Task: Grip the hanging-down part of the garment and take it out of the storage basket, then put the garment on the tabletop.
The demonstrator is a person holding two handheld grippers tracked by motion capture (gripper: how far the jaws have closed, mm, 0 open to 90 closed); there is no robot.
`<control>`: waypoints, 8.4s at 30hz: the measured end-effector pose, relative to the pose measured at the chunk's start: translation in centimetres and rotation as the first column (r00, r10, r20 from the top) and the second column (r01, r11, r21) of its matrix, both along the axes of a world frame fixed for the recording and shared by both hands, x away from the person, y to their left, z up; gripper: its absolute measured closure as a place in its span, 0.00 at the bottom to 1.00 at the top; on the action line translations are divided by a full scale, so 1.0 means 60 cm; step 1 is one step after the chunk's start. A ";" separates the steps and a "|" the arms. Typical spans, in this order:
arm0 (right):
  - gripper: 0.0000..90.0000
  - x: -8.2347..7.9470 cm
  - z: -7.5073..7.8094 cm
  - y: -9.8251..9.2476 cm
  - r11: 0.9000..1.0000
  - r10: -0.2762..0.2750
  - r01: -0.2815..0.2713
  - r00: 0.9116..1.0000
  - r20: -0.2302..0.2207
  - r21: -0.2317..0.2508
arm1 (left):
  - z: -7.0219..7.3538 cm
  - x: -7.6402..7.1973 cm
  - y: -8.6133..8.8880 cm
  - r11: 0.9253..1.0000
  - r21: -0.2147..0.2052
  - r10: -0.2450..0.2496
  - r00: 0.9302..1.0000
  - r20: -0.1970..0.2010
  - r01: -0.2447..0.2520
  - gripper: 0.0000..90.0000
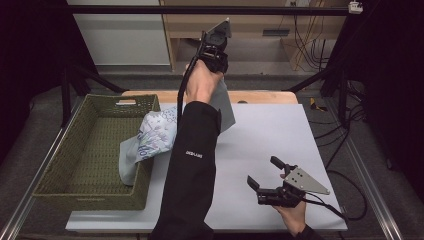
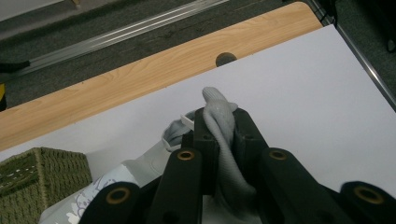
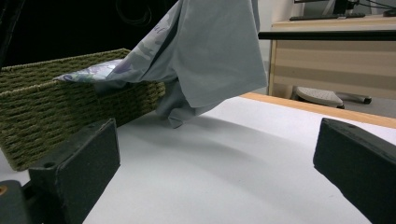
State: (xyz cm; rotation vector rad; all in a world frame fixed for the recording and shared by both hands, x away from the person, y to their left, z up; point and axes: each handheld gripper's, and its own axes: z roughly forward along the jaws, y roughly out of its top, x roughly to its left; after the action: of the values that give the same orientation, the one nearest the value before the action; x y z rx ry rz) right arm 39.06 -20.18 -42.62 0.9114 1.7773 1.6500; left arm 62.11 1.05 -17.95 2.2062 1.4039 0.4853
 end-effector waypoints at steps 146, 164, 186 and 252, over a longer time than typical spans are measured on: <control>0.95 0.227 0.068 0.287 0.999 0.029 -0.032 0.997 -0.071 -0.040 | 0.045 -0.019 0.030 0.998 0.057 -0.044 0.998 0.039 0.042 0.91; 0.95 0.196 0.079 0.198 0.998 0.038 -0.041 0.999 -0.036 -0.058 | 0.046 -0.024 0.021 0.997 0.066 -0.054 0.998 0.045 0.051 0.91; 0.94 0.206 0.093 0.098 0.989 -0.118 0.120 0.993 0.031 -0.091 | 0.049 -0.027 -0.001 0.994 0.063 -0.089 0.995 0.045 0.086 0.91; 0.01 0.021 0.004 -0.079 1.000 0.002 -0.002 1.000 -0.024 0.008 | -0.010 -0.061 -0.026 0.986 0.016 -0.165 0.985 0.040 0.165 0.91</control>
State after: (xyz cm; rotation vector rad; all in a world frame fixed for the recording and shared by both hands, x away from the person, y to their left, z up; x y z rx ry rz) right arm 40.32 -24.90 -42.37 0.9371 1.7888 1.6554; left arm 58.45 -0.53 -18.55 2.2850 1.1877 0.4789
